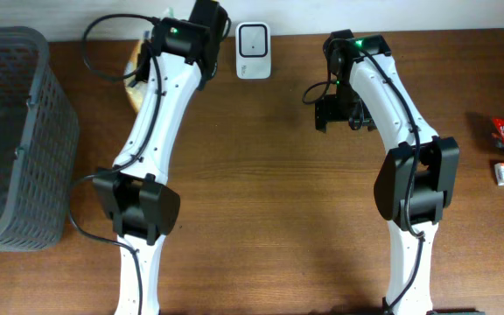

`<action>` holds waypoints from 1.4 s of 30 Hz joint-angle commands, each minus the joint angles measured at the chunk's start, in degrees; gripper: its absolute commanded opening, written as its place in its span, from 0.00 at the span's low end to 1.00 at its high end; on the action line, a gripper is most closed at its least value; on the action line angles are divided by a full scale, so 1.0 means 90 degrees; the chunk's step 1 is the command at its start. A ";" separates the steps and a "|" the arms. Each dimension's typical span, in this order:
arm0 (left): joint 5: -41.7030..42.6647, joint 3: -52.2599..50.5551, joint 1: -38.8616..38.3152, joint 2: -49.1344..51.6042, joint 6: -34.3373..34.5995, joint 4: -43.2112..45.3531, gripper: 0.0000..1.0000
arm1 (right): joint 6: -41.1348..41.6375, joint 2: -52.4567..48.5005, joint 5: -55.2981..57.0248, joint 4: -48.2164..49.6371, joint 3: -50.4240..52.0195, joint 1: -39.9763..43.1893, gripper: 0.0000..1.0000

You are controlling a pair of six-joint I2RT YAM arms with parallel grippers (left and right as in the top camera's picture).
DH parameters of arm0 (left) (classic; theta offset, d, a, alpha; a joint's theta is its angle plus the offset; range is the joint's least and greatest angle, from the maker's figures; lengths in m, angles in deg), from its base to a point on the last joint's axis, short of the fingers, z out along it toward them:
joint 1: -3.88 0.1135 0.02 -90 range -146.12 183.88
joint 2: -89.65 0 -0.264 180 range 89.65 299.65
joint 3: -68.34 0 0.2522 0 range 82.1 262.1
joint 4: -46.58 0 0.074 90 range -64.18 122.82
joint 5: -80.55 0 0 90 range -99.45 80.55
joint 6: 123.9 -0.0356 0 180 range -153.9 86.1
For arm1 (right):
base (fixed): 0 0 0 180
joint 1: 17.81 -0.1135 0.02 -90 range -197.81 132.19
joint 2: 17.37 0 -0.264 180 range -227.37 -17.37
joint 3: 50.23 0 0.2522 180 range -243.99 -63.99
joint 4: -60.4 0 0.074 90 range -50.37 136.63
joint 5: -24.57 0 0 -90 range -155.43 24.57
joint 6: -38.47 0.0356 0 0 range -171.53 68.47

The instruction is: Scan the item barcode

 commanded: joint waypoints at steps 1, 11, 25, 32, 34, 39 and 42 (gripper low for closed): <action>0.1117 -0.0211 -0.0308 -0.0282 0.0255 -0.0034 0.00 | 0.0010 0.0073 0.0109 0.0000 -0.0095 0.0051 0.99; -0.2455 -0.1161 -0.0335 -0.0287 0.0624 0.0085 0.00 | 0.0010 0.0073 0.0107 0.0000 -0.0095 0.0051 0.98; 0.1987 -0.1345 0.0092 -0.0272 0.0629 0.0219 0.00 | 0.0010 0.0073 0.0109 0.0000 -0.0097 0.0051 0.99; 0.4896 -0.1345 -0.0595 -0.0272 0.0622 0.0243 0.00 | 0.0010 0.0073 0.0109 0.0000 -0.0097 0.0051 0.99; 0.5632 -0.1345 -0.0746 -0.0272 0.0622 0.0216 0.04 | 0.0010 0.0073 0.0109 0.0000 -0.0097 0.0051 0.98; 0.5858 -0.1202 -0.0848 -0.0289 0.0559 -0.0039 0.86 | 0.0010 0.0073 0.0107 0.0000 -0.0097 0.0051 0.98; 0.5498 -0.0364 -0.0500 -0.0359 0.0364 -0.0481 0.86 | 0.0010 0.0073 0.0109 0.0202 -0.0097 0.0051 0.98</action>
